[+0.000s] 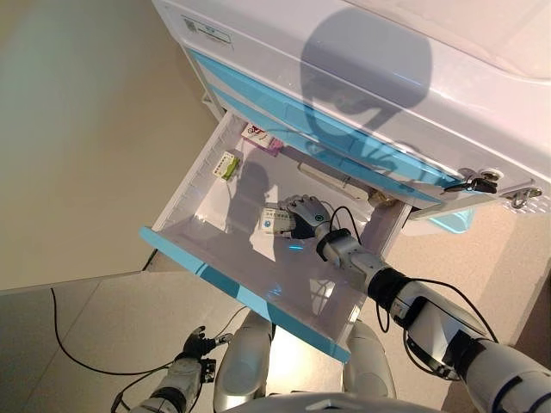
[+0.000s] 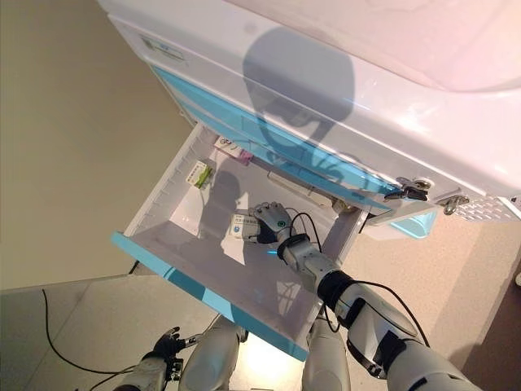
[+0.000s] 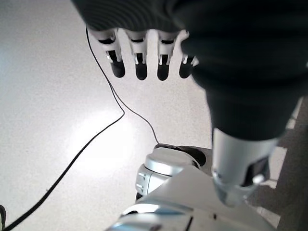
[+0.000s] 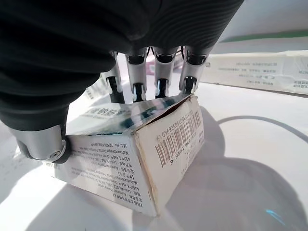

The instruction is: Open the drawer and pick up the medicine

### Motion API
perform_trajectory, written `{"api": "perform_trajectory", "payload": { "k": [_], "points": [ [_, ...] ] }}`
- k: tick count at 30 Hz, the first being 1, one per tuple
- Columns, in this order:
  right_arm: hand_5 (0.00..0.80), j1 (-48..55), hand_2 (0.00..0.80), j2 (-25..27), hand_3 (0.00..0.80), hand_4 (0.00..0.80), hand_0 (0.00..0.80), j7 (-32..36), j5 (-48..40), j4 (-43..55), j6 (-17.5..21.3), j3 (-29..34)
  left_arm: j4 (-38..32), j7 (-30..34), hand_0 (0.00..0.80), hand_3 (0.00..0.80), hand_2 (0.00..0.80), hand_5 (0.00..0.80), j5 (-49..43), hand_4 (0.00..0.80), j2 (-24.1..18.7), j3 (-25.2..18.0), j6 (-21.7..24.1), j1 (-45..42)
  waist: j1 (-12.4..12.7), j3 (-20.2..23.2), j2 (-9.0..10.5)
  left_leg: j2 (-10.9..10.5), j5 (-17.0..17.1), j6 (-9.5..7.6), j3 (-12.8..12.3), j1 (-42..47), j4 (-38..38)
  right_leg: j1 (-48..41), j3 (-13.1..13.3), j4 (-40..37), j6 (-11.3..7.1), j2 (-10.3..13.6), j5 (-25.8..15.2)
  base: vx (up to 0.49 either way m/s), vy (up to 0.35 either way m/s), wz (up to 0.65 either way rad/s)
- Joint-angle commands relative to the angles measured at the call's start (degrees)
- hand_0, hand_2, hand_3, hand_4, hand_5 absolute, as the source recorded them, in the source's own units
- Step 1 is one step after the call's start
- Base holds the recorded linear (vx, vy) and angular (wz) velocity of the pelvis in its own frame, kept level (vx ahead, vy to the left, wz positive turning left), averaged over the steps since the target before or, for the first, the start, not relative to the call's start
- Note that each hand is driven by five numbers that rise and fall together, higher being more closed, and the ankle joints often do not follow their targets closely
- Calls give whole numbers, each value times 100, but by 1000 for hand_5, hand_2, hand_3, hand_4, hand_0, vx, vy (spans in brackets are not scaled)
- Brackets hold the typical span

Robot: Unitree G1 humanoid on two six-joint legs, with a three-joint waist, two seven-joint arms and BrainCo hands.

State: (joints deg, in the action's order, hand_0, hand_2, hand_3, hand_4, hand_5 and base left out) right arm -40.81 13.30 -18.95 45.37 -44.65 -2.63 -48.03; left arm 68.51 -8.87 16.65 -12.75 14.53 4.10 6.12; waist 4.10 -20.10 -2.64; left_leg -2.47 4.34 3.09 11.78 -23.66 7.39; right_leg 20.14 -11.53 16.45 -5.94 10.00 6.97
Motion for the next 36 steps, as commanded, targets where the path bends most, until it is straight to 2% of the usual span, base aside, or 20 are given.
{"api": "perform_trajectory", "payload": {
  "k": [1, 6, 14, 15, 18, 27, 28, 29, 31, 32, 33, 34, 35, 36],
  "points": [
    [800, 207, 800, -78, 800, 800, 800, 328, -351, 129, 64, -194, 219, -57, 0, 0, 0, 0, 2, 0, -73, -121, -81, 177, 118, -47, 276, -412, -441, -294, -254, 138, 133, -146, 224, -437, -120, 151, -564, 0, 0, 0],
    [800, 200, 800, -48, 800, 800, 800, 457, -704, 523, 122, -109, 248, -72, 0, 0, 0, 0, -11, 0, -107, -235, -115, 158, 65, 8, 349, -344, -458, -298, -377, 237, 70, -166, 305, -500, -132, 90, -602, 8, 1, -5],
    [800, 460, 800, -76, 800, 800, 800, 836, -2002, 1222, 233, 252, 283, -57, 0, 0, 0, 0, -105, 0, -202, -409, -199, 57, -61, 172, 454, -183, -457, -278, -646, 470, -50, -311, 444, -758, -147, -61, -697, 9, -5, -23],
    [800, 522, 800, 48, 800, 800, 800, 987, -2309, 1606, 283, 344, 317, -36, 0, 0, 0, 0, -179, 0, -244, -512, -243, 9, -110, 241, 501, -154, -472, -272, -705, 557, -61, -384, 483, -809, -138, -103, -698, 23, -14, -28],
    [800, 543, 800, 272, 800, 800, 800, 1177, -2385, 2123, 324, 452, 329, -15, 0, 0, 0, 0, -233, 0, -299, -658, -277, -84, -134, 332, 552, -106, -501, -261, -772, 687, -71, -502, 518, -886, -128, -155, -703, 21, -29, -25],
    [800, 659, 800, 834, 800, 800, 800, 1999, -3140, 3416, 414, 771, 402, 186, 0, 0, 0, 0, -359, 0, -563, -1123, -391, -268, -162, 635, 667, 7, -467, -193, -819, 1058, -264, -922, 450, -1213, -84, -292, -727, 13, -48, -9],
    [800, 654, 800, 887, 800, 800, 800, 2156, -3343, 3525, 434, 767, 435, 222, 0, 0, 0, 0, -395, 0, -613, -1201, -406, -283, -148, 676, 678, 15, -467, -182, -830, 1106, -280, -979, 442, -1250, -83, -307, -730, 31, -50, 1],
    [800, 636, 800, 976, 800, 800, 800, 2617, -4031, 3774, 366, 730, 460, 328, 0, 0, 0, 0, -489, 0, -705, -1279, -444, -349, -128, 796, 708, 28, -471, -167, -852, 1235, -331, -1109, 431, -1328, -76, -348, -736, 32, -50, 1],
    [800, 630, 800, 999, 800, 800, 800, 2743, -4254, 3873, 348, 736, 497, 371, 0, 0, 0, 0, -511, 0, -733, -1315, -467, -381, -129, 846, 720, 40, -474, -162, -867, 1294, -358, -1185, 435, -1370, -71, -365, -730, 61, -31, -1],
    [800, 499, 800, 1144, 800, 800, 800, 3175, -5091, 4123, 201, 692, 533, 485, 0, 0, 0, 0, -542, 0, -813, -1378, -487, -422, -124, 984, 752, 61, -462, -145, -893, 1419, -435, -1303, 422, -1448, -69, -397, -739, 63, -23, -1],
    [800, 499, 800, 1154, 800, 800, 800, 3179, -5101, 4137, 191, 695, 533, 487, 0, 0, 0, 0, -542, 0, -812, -1379, -487, -421, -124, 978, 750, 62, -460, -144, -893, 1429, -443, -1313, 422, -1454, -69, -397, -740, 64, -38, 2],
    [800, 302, 800, 1298, 800, 800, 800, 3441, -5990, 4287, -39, 614, 517, 581, 0, 0, 0, 0, -496, 0, -883, -1433, -484, -480, -108, 1106, 782, 84, -435, -128, -909, 1525, -521, -1414, 401, -1522, -69, -414, -749, 31, -21, 0],
    [800, 302, 800, 1298, 800, 800, 800, 3441, -5990, 4287, -39, 614, 517, 581, 0, 0, 0, 0, -496, 0, -883, -1433, -484, -480, -108, 1106, 782, 84, -435, -128, -909, 1525, -521, -1414, 401, -1522, -69, -414, -749, 49, -32, 1],
    [800, 149, 800, 1390, 800, 800, 800, 3539, -6565, 4287, -163, 526, 517, 641, 0, 0, 0, 0, -484, 0, -919, -1432, -484, -507, -92, 1177, 802, 107, -405, -115, -910, 1596, -593, -1479, 380, -1565, -65, -420, -760, 35, -23, -3]
  ]
}}
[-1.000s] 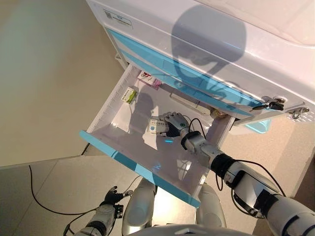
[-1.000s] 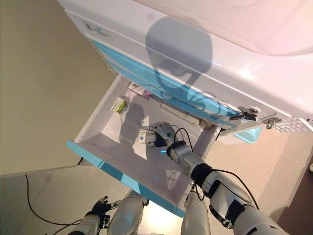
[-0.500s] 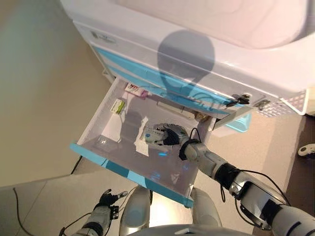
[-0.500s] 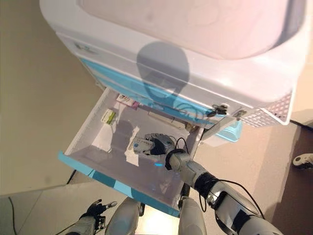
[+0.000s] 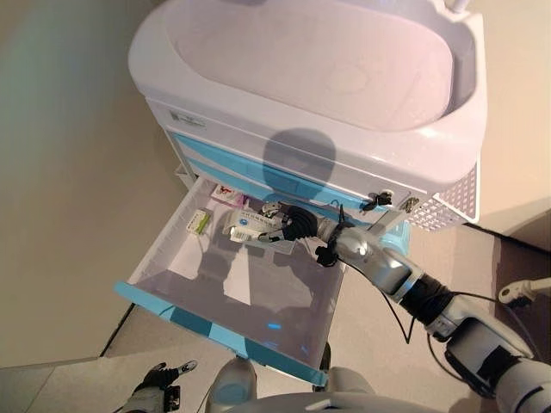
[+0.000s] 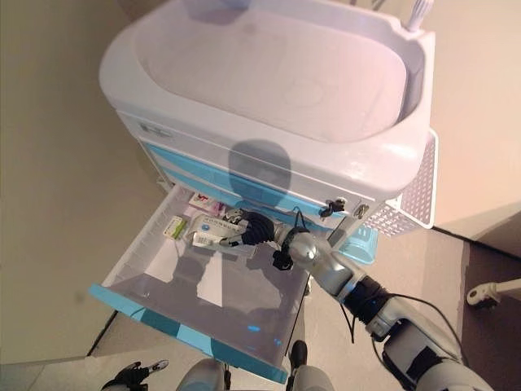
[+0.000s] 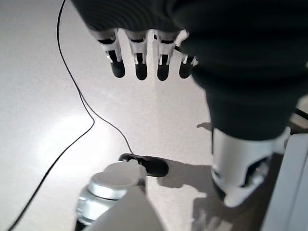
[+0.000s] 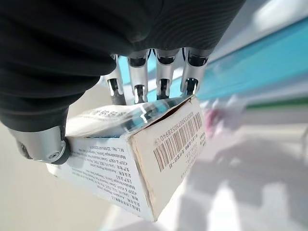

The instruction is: Open the drawer and pick up the medicine

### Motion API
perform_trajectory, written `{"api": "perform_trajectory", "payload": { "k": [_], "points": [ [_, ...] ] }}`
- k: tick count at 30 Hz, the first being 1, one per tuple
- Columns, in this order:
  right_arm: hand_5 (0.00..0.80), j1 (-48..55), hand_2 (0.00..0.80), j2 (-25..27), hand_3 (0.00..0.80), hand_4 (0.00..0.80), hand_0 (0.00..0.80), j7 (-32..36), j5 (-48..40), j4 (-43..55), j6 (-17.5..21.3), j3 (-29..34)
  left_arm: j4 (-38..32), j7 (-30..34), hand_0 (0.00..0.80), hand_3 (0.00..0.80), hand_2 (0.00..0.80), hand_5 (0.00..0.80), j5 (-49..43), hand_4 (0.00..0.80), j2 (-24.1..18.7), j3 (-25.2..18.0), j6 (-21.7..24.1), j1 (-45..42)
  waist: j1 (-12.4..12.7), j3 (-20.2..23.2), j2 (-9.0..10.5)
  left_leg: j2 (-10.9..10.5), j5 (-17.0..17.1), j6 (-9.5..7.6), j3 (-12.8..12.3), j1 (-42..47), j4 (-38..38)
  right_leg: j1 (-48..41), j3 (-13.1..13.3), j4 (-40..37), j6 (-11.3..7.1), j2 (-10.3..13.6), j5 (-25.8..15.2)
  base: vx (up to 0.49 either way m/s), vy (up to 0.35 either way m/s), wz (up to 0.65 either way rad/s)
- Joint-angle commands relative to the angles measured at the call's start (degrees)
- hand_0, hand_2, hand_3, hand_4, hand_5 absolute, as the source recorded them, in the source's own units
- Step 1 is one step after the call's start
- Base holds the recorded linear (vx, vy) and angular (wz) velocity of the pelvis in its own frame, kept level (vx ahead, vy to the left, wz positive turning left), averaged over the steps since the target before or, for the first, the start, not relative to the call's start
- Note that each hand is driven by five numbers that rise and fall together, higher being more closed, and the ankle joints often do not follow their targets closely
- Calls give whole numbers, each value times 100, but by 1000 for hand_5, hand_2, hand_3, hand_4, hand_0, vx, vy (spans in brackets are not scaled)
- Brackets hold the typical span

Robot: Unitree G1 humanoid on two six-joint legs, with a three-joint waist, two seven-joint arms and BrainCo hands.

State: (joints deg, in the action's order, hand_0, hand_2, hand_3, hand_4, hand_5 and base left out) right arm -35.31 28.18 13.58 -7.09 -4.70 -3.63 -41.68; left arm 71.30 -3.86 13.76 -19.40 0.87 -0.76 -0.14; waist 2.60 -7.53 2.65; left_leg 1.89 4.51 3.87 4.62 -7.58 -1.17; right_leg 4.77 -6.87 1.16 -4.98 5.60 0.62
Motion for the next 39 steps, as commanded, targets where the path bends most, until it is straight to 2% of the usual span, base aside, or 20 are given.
{"api": "perform_trajectory", "payload": {
  "k": [1, 3, 4, 5, 8, 10, 14, 15, 17, 20, 21, 23, 24, 26, 27, 28, 30, 31, 34, 39],
  "points": [
    [800, -594, 800, 40, 800, 800, 800, 353, -1858, 351, -115, -181, 244, 170, 0, 0, 0, 0, -169, 0, -291, -66, -5, 96, 75, -7, 291, -309, -389, -178, -202, 53, 188, 3, -115, -79, -161, 9, -135, 56, -27, -3],
    [800, -960, 800, 322, 800, 800, 800, 387, -2663, 496, -151, -327, 257, 244, 0, 0, 0, 0, -99, 0, -299, -40, 9, 71, 73, 135, 330, -279, -343, -154, -231, 155, 75, -83, -144, -163, -163, -14, -164, 57, -19, 0],
    [800, -1315, 800, 672, 800, 800, 800, 416, -3462, 663, -108, -491, 303, 267, 0, 0, 0, 0, -104, 0, -308, -16, 11, 45, 84, 284, 379, -253, -313, -133, -253, 238, -6, -171, -182, -244, -175, -30, -184, 46, -15, 2],
    [800, -1317, 800, 677, 800, 800, 800, 413, -3467, 667, -109, -493, 303, 266, 0, 0, 0, 0, -104, 0, -304, -16, 11, 47, 84, 280, 375, -252, -313, -132, -253, 244, -9, -175, -182, -247, -175, -31, -185, 72, -15, 3],
    [800, -1847, 800, 1205, 800, 800, 800, 493, -4254, 909, -36, -757, 353, 293, 0, 0, 0, 0, -139, 0, -304, 25, 34, 2, 93, 467, 437, -226, -309, -117, -282, 365, -74, -282, -188, -337, -181, -52, -206, 45, -4, 1],
    [800, -2160, 800, 1771, 800, 800, 800, 507, -4907, 1182, 181, -812, 357, 308, 0, 0, 0, 0, -136, 0, -235, 64, 44, -98, 83, 623, 472, -204, -328, -104, -316, 471, -103, -394, -204, -365, -193, -57, -193, 72, -4, -1],
    [800, -2563, 800, 2257, 800, 800, 800, 496, -5125, 1242, 323, -838, 412, 322, 0, 0, 0, 0, -158, 0, -178, 103, 39, -218, 54, 762, 497, -187, -360, -89, -336, 577, -122, -488, -217, -373, -197, -66, -159, 59, -2, -3],
    [800, -2535, 800, 2446, 800, 800, 800, 230, -5236, 1007, 543, -529, 444, 313, 0, 0, 0, 0, -160, 0, -118, 123, 28, -258, 13, 835, 509, -183, -380, -84, -341, 635, -128, -548, -222, -374, -198, -72, -134, 72, -1, -2],
    [800, -2648, 800, 2551, 800, 800, 800, 207, -5209, 949, 603, -508, 463, 316, 0, 0, 0, 0, -154, 0, -112, 132, 30, -292, 8, 860, 518, -176, -388, -82, -344, 667, -134, -582, -223, -375, -197, -76, -121, 42, -4, 1],
    [800, -2749, 800, 2792, 800, 800, 800, -210, -4724, 484, 790, -37, 479, 353, 0, 0, 0, 0, -78, 0, -56, 169, 28, -397, -39, 938, 523, -166, -428, -86, -341, 742, -143, -647, -243, -364, -198, -81, -91, 35, -5, -5],
    [800, -2747, 800, 2792, 800, 800, 800, -210, -4724, 484, 790, -35, 479, 353, 0, 0, 0, 0, -78, 0, -56, 169, 28, -397, -38, 936, 523, -166, -428, -85, -341, 745, -143, -649, -243, -364, -198, -81, -90, 0, 0, 0],
    [800, -2564, 800, 2747, 800, 800, 800, -603, -4372, 57, 880, 445, 503, 303, 0, 0, 0, 0, -77, 0, -51, 152, 19, -415, -46, 959, 519, -171, -440, -92, -337, 758, -142, -664, -251, -353, -195, -79, -78, 0, 0, 0],
    [800, -2725, 800, 2720, 800, 800, 800, -976, -3816, -308, 878, 600, 545, 281, 0, 0, 0, 0, -35, 0, -53, 144, -10, -417, -49, 963, 524, -160, -444, -93, -330, 776, -158, -674, -259, -350, -192, -86, -68, 0, 0, 0],
    [800, -2814, 800, 2706, 800, 800, 800, -1113, -3579, -406, 891, 685, 574, 256, 0, 0, 0, 0, -26, 0, -59, 118, -33, -412, -45, 964, 525, -158, -445, -94, -326, 777, -160, -672, -264, -349, -192, -86, -64, 0, 0, 0],
    [800, -2925, 800, 2670, 800, 800, 800, -1412, -2960, -644, 862, 835, 537, 206, 0, 0, 0, 0, -13, 0, -61, 123, -53, -432, -40, 949, 513, -160, -444, -107, -314, 769, -166, -668, -265, -343, -186, -91, -58, 0, 0, 0],
    [800, -2924, 800, 2667, 800, 800, 800, -1414, -2957, -643, 862, 836, 537, 206, 0, 0, 0, 0, -13, 0, -62, 122, -53, -432, -40, 948, 514, -160, -444, -107, -314, 771, -166, -669, -265, -342, -186, -91, -57, 0, 0, 0],
    [800, -3045, 800, 2529, 800, 800, 800, -1795, -1855, -1083, 744, 989, 527, 116, 0, 0, 0, 0, -40, 0, -64, 135, -71, -434, -13, 914, 494, -165, -435, -119, -280, 749, -168, -654, -291, -337, -174, -100, -54, 0, 0, 0],
    [800, -3046, 800, 2529, 800, 800, 800, -1795, -1855, -1083, 744, 988, 527, 116, 0, 0, 0, 0, -40, 0, -64, 135, -71, -434, -13, 914, 494, -165, -435, -119, -280, 749, -168, -654, -291, -337, -174, -100, -54, 0, 0, 0],
    [800, -3233, 800, 2236, 800, 800, 800, -2278, -525, -1755, 530, 1159, 448, 2, 0, 0, 0, 0, -59, 0, -66, 211, -80, -419, 52, 843, 476, -183, -435, -139, -216, 713, -156, -635, -331, -334, -165, -104, -43, -10, -1, 5],
    [800, -3199, 800, 1867, 800, 800, 800, -2542, 311, -2462, 425, 1298, 351, -34, 0, 0, 0, 0, -62, 0, -46, 281, -42, -485, 150, 751, 434, -217, -444, -160, -164, 679, -123, -650, -354, -329, -162, -99, -20, -2, 4, 7]
  ]
}}
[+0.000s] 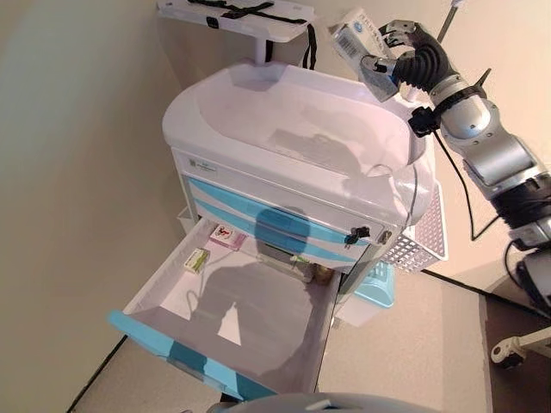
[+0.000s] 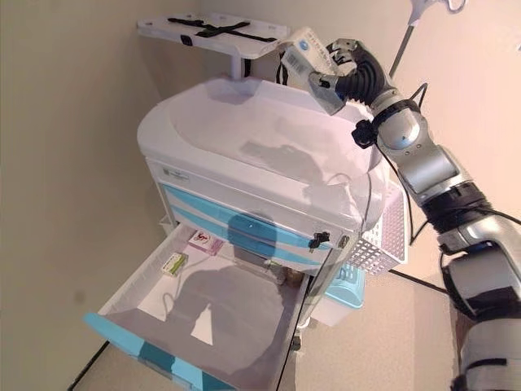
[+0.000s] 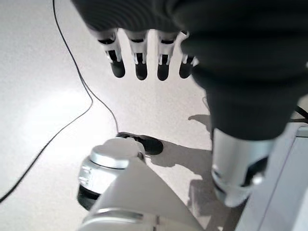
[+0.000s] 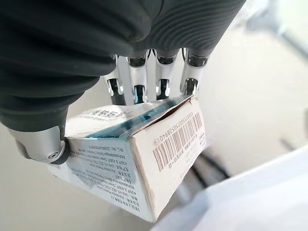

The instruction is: Open the drawer and pick up the medicine

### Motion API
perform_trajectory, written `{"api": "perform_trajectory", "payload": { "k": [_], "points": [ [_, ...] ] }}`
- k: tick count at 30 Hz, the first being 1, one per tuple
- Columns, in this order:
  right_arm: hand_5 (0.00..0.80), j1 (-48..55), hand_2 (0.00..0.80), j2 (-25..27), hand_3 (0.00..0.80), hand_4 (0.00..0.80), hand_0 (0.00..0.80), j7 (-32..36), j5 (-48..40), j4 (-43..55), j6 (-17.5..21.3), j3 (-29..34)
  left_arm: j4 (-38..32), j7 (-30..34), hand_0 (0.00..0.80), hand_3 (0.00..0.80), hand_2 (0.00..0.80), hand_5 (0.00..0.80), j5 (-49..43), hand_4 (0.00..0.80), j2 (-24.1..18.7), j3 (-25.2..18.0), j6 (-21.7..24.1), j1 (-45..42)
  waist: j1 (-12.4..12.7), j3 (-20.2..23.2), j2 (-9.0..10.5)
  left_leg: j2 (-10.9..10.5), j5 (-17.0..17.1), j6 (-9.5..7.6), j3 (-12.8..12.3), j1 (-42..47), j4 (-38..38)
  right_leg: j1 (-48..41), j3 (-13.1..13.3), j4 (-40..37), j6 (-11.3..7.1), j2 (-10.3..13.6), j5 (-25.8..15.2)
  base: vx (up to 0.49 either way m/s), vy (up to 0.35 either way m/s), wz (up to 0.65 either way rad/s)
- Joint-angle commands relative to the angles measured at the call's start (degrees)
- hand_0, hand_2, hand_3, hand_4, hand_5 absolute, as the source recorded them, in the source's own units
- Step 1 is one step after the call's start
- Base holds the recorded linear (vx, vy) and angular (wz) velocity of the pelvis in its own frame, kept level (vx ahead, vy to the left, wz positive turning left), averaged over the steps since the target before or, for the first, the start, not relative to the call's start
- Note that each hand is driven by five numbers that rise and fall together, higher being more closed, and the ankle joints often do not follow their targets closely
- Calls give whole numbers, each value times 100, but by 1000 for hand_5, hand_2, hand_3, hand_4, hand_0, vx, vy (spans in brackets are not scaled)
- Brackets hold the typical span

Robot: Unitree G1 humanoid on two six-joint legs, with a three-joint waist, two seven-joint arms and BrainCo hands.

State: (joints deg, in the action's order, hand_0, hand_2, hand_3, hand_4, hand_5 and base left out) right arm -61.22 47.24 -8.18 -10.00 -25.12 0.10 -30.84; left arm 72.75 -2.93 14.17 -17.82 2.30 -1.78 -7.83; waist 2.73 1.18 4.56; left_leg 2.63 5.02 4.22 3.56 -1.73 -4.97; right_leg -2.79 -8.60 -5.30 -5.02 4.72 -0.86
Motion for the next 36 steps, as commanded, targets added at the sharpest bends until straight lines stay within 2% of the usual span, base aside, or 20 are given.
{"api": "perform_trajectory", "payload": {
  "k": [1, 9, 14, 15, 24, 33, 34, 35, 36],
  "points": [
    [800, -624, 800, -94, 800, 800, 800, -399, 789, -567, 8, 202, 209, -134, 0, 0, 0, 0, -105, 0, -207, 142, 60, 286, 156, -141, 233, -298, -499, -197, -43, 91, 264, 108, -188, 322, -157, -11, 136, 5, 2, 4],
    [800, -896, 800, -286, 800, 800, 800, -538, 1758, -1914, -120, -117, 145, -119, 0, 0, 0, 0, -132, 0, -187, 301, 126, 284, 269, -365, 159, -358, -493, -207, 133, -36, 328, 174, -298, 420, -150, 19, 203, 3, 0, 8],
    [800, -1072, 800, -381, 800, 800, 800, -509, 1886, -2437, -128, -322, 137, -101, 0, 0, 0, 0, -137, 0, -177, 401, 150, 352, 305, -486, 115, -391, -487, -218, 239, -154, 383, 279, -364, 546, -129, 42, 257, -5, -10, 11],
    [800, -1173, 800, -392, 800, 800, 800, -427, 2016, -2667, -145, -535, 124, -117, 0, 0, 0, 0, -108, 0, -182, 441, 174, 385, 322, -546, 109, -401, -494, -223, 268, -223, 428, 326, -383, 583, -126, 49, 272, 0, -12, 11],
    [800, -1697, 800, -609, 800, 800, 800, -326, 1999, -3211, -104, -1027, 82, -166, 0, 0, 0, 0, 18, 0, -247, 562, 238, 618, 356, -846, 53, -440, -523, -228, 363, -626, 750, 713, -367, 890, -65, 76, 373, -26, -18, 4],
    [800, -2229, 800, -841, 800, 800, 800, -155, 1817, -3587, -113, -1550, -63, -207, 0, 0, 0, 0, 256, 0, -173, 871, 303, 884, 323, -1072, -26, -412, -339, -202, 509, -918, 679, 1115, -430, 1087, -32, 101, 382, -30, -13, 4],
    [696, -2233, 696, -842, 696, 696, 696, -155, 1816, -3590, -111, -1554, -61, -207, 0, 0, 0, 0, 257, 0, -171, 871, 303, 886, 322, -1072, -27, -412, -337, -202, 510, -919, 678, 1116, -430, 1088, -32, 101, 382, -12, -5, 5],
    [213, -2305, 213, -909, 213, 213, 213, -136, 1801, -3692, -116, -1622, -47, -206, 0, 0, 0, 0, 257, 0, -144, 930, 302, 912, 312, -1094, -38, -419, -314, -200, 528, -930, 649, 1144, -425, 1098, -30, 104, 377, -3, -1, 4],
    [0, -2308, 0, -910, 0, 0, 0, -136, 1800, -3695, -115, -1625, -46, -206, 0, 0, 0, 0, 257, 0, -142, 929, 303, 913, 310, -1094, -40, -419, -313, -200, 529, -931, 648, 1145, -426, 1099, -30, 105, 377, 0, 0, 0]
  ]
}}
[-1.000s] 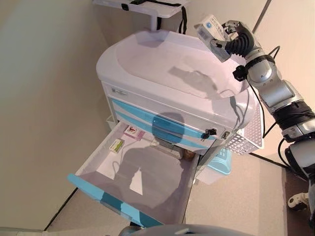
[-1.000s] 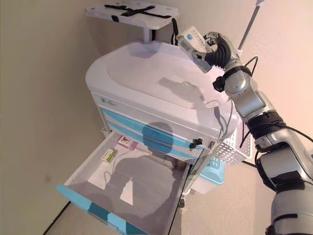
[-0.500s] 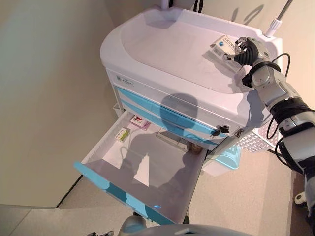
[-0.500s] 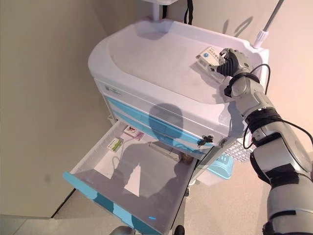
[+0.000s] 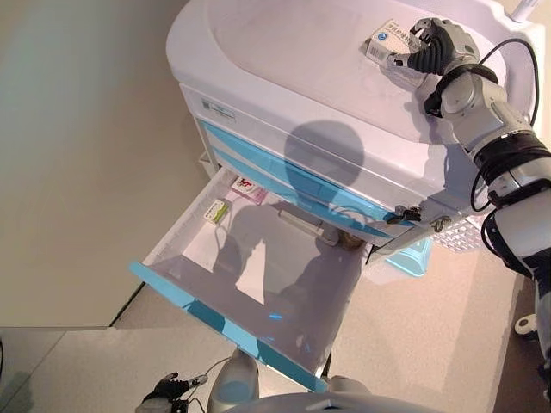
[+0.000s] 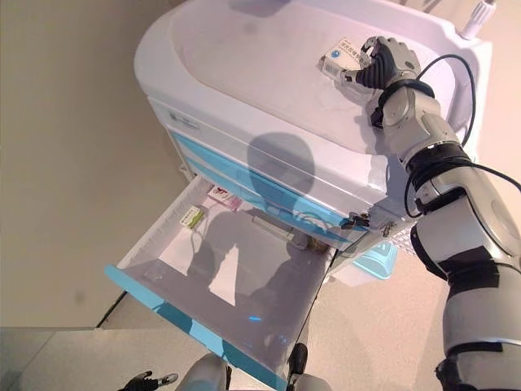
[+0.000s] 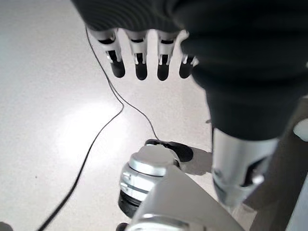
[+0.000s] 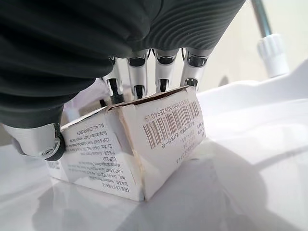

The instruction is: Open the drawer and pick up the medicine

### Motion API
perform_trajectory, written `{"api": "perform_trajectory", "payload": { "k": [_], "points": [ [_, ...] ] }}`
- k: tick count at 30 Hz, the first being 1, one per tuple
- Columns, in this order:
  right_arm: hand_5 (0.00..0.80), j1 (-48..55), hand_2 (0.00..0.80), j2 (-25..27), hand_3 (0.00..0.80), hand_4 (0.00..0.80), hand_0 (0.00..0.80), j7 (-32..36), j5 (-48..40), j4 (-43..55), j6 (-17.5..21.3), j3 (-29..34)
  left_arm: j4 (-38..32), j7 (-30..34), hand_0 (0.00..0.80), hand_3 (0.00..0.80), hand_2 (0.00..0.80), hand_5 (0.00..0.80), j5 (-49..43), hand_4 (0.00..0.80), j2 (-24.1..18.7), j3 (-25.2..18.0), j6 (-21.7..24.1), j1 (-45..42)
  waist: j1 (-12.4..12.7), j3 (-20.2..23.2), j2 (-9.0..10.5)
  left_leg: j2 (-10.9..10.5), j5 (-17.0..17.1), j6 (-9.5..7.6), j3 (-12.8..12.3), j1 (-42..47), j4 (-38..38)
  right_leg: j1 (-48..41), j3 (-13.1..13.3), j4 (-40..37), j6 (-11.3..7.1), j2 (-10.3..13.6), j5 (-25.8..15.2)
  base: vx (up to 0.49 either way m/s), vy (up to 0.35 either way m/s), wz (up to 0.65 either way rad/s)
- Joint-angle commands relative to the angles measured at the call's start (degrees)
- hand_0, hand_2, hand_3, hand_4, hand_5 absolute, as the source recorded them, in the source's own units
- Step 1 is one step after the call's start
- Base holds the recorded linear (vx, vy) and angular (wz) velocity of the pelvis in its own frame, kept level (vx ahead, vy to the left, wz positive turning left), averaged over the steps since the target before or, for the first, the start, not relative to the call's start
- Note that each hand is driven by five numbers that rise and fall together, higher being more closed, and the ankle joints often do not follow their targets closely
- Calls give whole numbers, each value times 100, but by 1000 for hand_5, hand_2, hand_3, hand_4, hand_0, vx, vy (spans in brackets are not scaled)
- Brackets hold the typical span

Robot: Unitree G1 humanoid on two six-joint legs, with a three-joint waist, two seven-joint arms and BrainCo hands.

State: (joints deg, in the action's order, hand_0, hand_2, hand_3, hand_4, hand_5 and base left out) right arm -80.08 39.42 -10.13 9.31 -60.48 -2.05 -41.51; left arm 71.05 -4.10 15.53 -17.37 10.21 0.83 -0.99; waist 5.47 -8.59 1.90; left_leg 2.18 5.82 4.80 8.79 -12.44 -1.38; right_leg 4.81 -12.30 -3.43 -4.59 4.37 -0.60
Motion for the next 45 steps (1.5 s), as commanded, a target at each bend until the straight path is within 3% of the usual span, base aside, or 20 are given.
{"api": "perform_trajectory", "payload": {
  "k": [1, 24, 28, 35, 42, 45],
  "points": [
    [0, -452, 0, -145, 0, 0, 0, 86, -145, -154, 108, -589, 133, -88, 0, 0, 0, 0, 124, 0, -178, 159, 33, 239, 28, -122, 225, -370, -387, -256, 10, 134, 281, 399, -52, 916, -73, 142, 351, 0, 0, 0],
    [0, -583, 0, -197, 0, 0, 0, -14, -360, 523, 185, -522, 289, -117, 0, 0, 0, 0, 103, 0, -142, 89, 13, 308, -138, -18, 241, -329, -452, -251, -165, 273, 140, 328, 124, 744, -95, 115, 315, 3, 0, -1],
    [0, -20, 0, 395, 0, 0, 0, -517, -547, 2170, 393, 403, 218, -143, 0, 0, 0, 0, -83, 0, -114, -27, -9, 289, -231, -11, 140, -359, -516, -283, -213, 358, 148, 280, 173, 771, -112, 138, 360, 20, 15, -7],
    [0, 1046, 0, 1014, 0, 0, 0, -744, -1105, 3698, 742, 1633, 204, -150, 0, 0, 0, 0, -391, 0, -105, -157, -27, 228, -306, 75, 50, -384, -555, -320, -293, 530, 89, 146, 205, 786, -148, 203, 383, 30, 18, -1],
    [0, 2613, 0, 924, 0, 0, 0, -964, -2412, 4745, 1304, 3281, 232, -128, 0, 0, 0, 0, -716, 0, 56, -173, -110, 216, -490, 301, -105, -413, -662, -370, -479, 851, 22, -106, 295, 719, -208, 251, 389, 53, 44, -10],
    [0, 3731, 0, 752, 0, 0, 0, -977, -2768, 5076, 1419, 4111, 231, -126, 0, 0, 0, 0, -801, 0, 112, -216, -178, 157, -572, 444, -132, -401, -752, -392, -655, 1069, -3, -302, 407, 613, -247, 235, 364, 57, 47, -20]
  ]
}}
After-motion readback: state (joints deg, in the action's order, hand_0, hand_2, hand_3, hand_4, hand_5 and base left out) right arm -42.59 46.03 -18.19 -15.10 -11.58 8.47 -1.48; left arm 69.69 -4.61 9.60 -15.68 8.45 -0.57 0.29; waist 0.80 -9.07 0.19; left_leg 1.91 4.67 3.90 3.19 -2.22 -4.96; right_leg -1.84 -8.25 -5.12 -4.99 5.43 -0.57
